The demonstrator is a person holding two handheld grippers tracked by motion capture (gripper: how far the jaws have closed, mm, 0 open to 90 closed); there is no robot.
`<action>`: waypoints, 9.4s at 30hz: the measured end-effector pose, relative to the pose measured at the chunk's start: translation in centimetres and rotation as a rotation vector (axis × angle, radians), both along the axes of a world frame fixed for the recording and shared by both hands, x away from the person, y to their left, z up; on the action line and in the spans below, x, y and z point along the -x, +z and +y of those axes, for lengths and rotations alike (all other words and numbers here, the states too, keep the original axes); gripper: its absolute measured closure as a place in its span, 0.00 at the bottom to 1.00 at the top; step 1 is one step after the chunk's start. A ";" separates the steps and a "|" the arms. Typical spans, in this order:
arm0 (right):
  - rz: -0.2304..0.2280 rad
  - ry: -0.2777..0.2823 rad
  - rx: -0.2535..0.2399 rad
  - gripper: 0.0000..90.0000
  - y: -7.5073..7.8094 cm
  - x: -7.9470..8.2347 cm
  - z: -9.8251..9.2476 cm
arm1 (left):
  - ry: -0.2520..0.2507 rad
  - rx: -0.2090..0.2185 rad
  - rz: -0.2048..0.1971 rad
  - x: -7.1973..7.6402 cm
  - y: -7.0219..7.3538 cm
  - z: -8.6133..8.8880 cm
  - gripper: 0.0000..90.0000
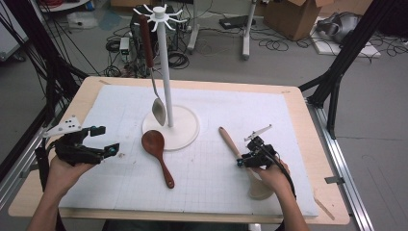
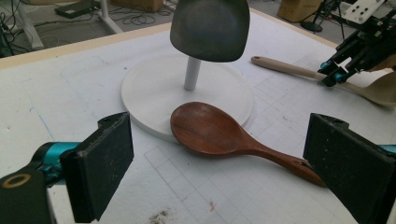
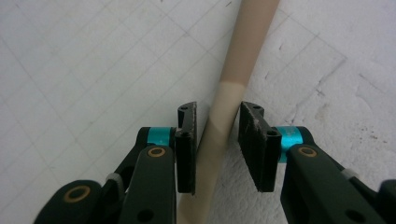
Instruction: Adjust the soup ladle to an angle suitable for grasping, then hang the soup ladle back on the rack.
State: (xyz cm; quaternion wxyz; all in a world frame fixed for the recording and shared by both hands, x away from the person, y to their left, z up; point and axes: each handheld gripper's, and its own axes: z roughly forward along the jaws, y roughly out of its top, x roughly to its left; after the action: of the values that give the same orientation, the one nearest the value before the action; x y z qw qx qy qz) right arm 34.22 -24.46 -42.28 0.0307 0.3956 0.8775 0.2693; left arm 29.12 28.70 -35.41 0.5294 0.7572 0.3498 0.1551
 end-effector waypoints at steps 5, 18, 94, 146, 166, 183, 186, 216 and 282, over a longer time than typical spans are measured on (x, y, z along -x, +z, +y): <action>0.003 0.021 -0.046 0.79 0.5 0.0 -0.2 | 0.007 0.001 0.002 0.0 -0.1 0.1 0.10; -0.022 0.111 -0.144 0.87 2.6 0.6 0.2 | 0.000 0.003 -0.001 0.0 0.0 -0.1 0.10; -0.300 0.364 -0.569 0.88 8.4 1.4 8.5 | -0.352 0.104 0.008 -1.7 4.4 -8.7 0.42; -0.327 0.524 -0.617 0.87 8.9 1.8 16.2 | -0.497 0.169 -0.017 -3.2 7.7 -11.1 0.84; -0.338 0.543 -0.586 0.88 8.9 1.5 17.8 | -0.467 0.142 -0.078 -2.7 8.5 -10.4 0.79; -0.346 0.476 -0.600 0.88 11.4 -0.6 16.1 | -0.177 0.046 -0.080 -1.3 5.1 -3.8 0.22; -0.358 0.474 -0.599 0.88 12.1 -1.2 16.1 | -0.141 0.034 -0.081 -1.1 4.5 -3.0 0.18; -0.418 0.468 -0.604 0.88 17.4 -4.2 18.0 | 0.015 -0.012 -0.073 -0.2 1.4 -0.1 0.02; -0.527 0.365 -0.661 0.99 26.1 -5.2 11.5 | 0.008 -0.008 -0.047 -0.7 1.0 0.5 0.02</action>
State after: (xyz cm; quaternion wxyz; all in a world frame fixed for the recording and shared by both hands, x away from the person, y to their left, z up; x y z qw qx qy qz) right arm 39.40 -12.94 -16.18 0.0772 0.1410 0.7622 0.6271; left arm 29.78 29.23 -34.38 0.5339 0.7539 0.3399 0.1762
